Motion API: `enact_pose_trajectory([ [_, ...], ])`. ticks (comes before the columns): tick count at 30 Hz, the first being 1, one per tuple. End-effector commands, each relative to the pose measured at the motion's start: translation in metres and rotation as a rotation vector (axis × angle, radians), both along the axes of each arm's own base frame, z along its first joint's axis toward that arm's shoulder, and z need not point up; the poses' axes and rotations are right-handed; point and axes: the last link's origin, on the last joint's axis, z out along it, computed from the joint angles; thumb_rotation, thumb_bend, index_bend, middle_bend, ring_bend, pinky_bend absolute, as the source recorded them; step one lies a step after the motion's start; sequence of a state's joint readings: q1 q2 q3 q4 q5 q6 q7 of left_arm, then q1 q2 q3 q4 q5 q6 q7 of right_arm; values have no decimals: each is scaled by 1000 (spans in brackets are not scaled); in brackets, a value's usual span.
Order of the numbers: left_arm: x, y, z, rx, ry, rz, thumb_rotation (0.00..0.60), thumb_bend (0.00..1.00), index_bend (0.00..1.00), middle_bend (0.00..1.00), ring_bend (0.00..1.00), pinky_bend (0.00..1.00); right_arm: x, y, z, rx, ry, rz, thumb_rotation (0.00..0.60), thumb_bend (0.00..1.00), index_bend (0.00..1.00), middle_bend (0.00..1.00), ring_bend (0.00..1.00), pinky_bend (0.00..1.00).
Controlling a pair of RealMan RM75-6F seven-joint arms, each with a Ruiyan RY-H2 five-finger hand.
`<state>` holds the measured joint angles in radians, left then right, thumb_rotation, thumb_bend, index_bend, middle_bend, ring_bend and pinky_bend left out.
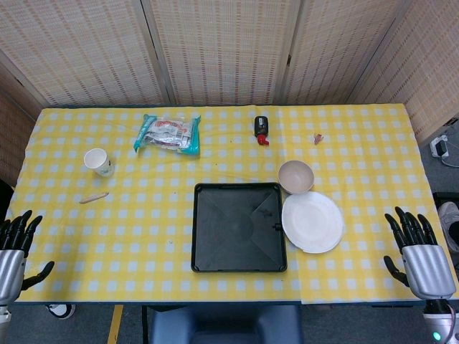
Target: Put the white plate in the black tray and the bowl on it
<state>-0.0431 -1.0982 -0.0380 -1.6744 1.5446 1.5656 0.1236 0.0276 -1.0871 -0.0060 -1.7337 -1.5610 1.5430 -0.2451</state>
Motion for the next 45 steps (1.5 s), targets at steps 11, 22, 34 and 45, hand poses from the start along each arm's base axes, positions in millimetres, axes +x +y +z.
enact_pose_trajectory([
  [11,2,3,1,1,-22,-13,600,263,0,0,0,8,-20,-12,-29,132,63,84,600,361,70,0,0,0],
  [22,0,-1,8,7,-31,1,600,264,0,0,0,8,-48,-36,-93,252,94,168,600,362,340,0,0,0],
  [34,-4,1,6,2,-19,24,600,260,0,0,0,8,-42,-58,-138,245,52,184,600,361,376,0,0,0],
  [45,-5,3,8,19,-9,28,600,260,0,0,0,0,-40,-76,-153,244,66,170,600,362,394,0,0,0],
])
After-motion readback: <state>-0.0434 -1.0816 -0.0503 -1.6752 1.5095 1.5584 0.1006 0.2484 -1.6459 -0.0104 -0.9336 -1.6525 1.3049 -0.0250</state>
